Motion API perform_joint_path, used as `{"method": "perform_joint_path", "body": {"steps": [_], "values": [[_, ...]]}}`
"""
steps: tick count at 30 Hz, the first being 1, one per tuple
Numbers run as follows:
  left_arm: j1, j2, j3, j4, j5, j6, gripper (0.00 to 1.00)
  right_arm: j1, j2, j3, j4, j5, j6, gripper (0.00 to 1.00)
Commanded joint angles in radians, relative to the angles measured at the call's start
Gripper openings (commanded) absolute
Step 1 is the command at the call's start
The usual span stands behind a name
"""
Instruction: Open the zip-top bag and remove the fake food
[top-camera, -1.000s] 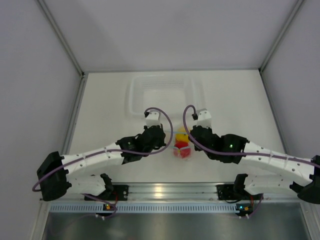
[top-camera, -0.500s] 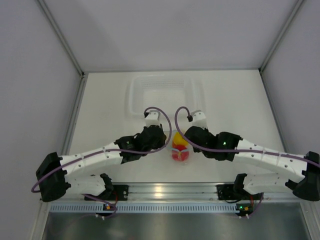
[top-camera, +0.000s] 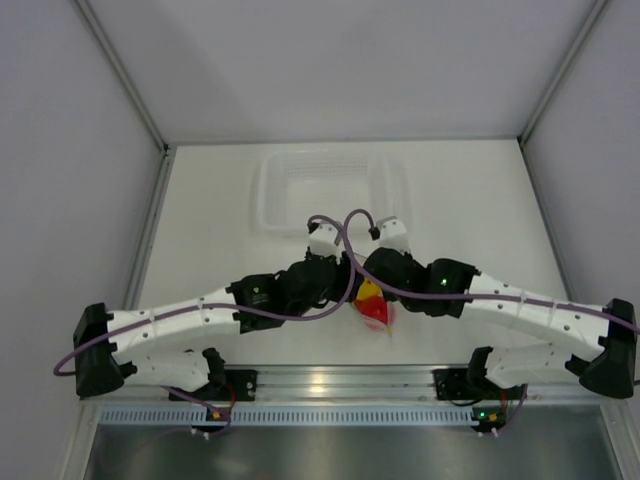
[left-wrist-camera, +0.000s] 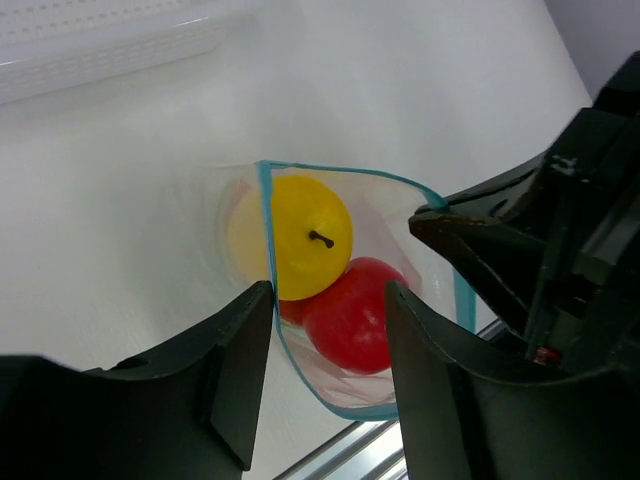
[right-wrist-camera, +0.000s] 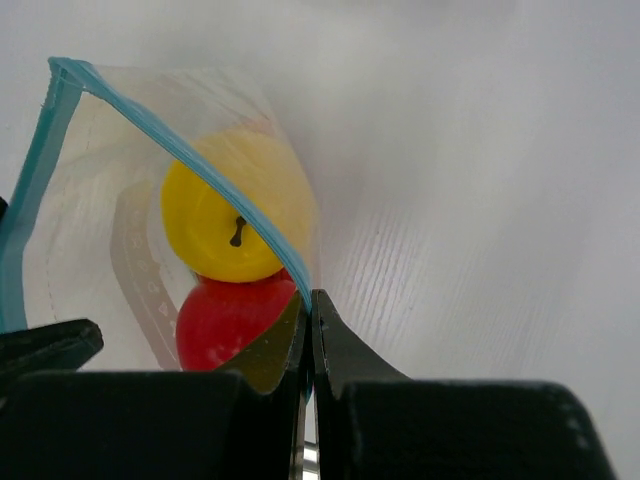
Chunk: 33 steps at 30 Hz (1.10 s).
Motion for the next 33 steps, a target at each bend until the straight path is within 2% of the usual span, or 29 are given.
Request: {"method": "perform_joint_path", "body": {"steps": [1,4,9,13,19,24,33], "values": [[-0.02,-0.026,0.057,0.007,-0.014,0.029,0.54,0.008,0.023,0.057,0.001,0.018,-0.006,0.0],[-0.037,-0.023,0.08,0.009,-0.008,0.017,0.42,0.016,0.034,0.059,0.017,0.02,0.0,0.0],[-0.08,0.013,0.111,0.026,-0.044,-0.046,0.33,0.031,0.031,0.052,0.05,0.041,0.037,0.0],[-0.089,0.016,0.083,0.104,-0.037,-0.088,0.28,0.043,0.011,0.028,0.096,0.052,0.051,0.0],[-0.09,0.051,0.025,0.148,-0.112,-0.166,0.18,0.054,-0.074,-0.035,0.172,0.066,0.083,0.0],[-0.089,0.109,0.009,0.159,-0.147,-0.197,0.17,0.059,-0.109,-0.089,0.196,0.079,0.111,0.0],[-0.089,0.226,0.029,0.158,-0.187,-0.169,0.28,0.062,-0.094,-0.101,0.208,0.082,0.111,0.0]]}}
